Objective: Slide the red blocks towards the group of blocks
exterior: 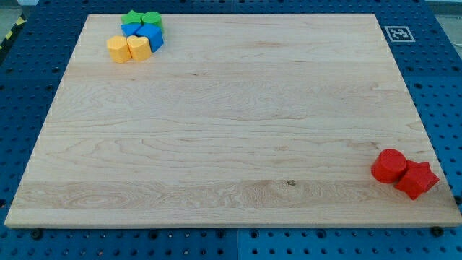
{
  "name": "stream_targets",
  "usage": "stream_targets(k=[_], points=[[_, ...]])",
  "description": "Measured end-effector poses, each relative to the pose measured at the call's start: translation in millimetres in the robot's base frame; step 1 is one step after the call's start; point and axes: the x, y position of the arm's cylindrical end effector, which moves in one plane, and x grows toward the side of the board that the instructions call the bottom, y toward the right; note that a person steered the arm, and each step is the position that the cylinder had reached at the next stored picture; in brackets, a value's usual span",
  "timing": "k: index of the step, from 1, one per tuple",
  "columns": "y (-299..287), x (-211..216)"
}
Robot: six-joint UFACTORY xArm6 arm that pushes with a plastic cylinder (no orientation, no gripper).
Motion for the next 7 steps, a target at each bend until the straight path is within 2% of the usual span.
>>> stream_targets(k=[1,4,5,6,7], points=[[-57,-16],[-226,-134],[-229,-126],[-188,-81],[-132,-54]])
